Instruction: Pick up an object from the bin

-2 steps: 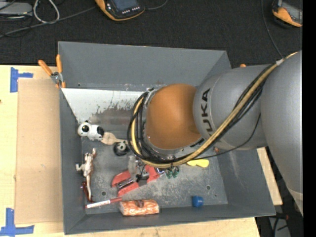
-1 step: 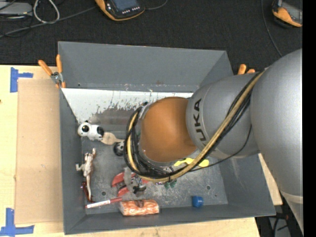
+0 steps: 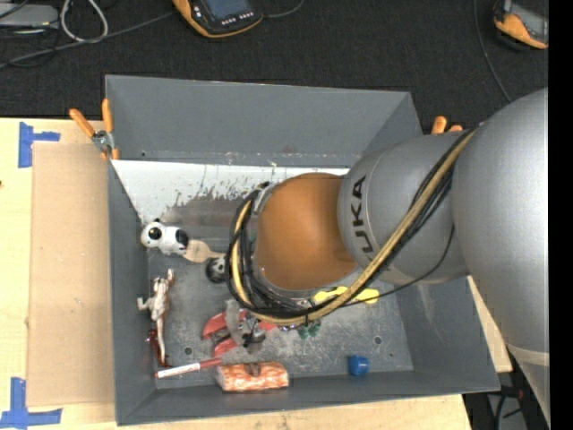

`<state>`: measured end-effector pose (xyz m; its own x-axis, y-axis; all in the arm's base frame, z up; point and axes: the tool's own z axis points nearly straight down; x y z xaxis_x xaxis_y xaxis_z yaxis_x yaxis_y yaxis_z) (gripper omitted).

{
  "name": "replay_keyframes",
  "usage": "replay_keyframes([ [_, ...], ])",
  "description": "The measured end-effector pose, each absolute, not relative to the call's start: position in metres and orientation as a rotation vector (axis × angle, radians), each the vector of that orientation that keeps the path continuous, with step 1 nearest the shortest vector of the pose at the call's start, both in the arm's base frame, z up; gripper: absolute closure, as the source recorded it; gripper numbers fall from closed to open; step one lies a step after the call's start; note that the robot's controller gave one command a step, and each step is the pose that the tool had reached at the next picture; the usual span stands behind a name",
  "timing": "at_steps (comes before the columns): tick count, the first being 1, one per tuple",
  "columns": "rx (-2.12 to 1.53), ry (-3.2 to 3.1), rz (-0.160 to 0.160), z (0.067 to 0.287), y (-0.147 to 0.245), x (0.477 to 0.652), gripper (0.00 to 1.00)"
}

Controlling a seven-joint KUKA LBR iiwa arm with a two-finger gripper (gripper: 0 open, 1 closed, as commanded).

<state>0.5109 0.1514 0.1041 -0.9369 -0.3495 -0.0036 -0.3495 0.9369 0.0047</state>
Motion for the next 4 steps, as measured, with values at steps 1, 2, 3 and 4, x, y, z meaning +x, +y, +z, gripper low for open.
replay_keyframes([
  [1,-0.497,3.095,0.007,0.130,0.126,0.549,1.00],
  [2,-0.606,3.084,0.011,0.099,0.137,0.524,1.00],
  [3,-0.108,3.145,0.009,0.091,0.145,0.493,0.00],
  [4,-0.104,3.139,0.013,0.092,0.146,0.494,1.00],
])
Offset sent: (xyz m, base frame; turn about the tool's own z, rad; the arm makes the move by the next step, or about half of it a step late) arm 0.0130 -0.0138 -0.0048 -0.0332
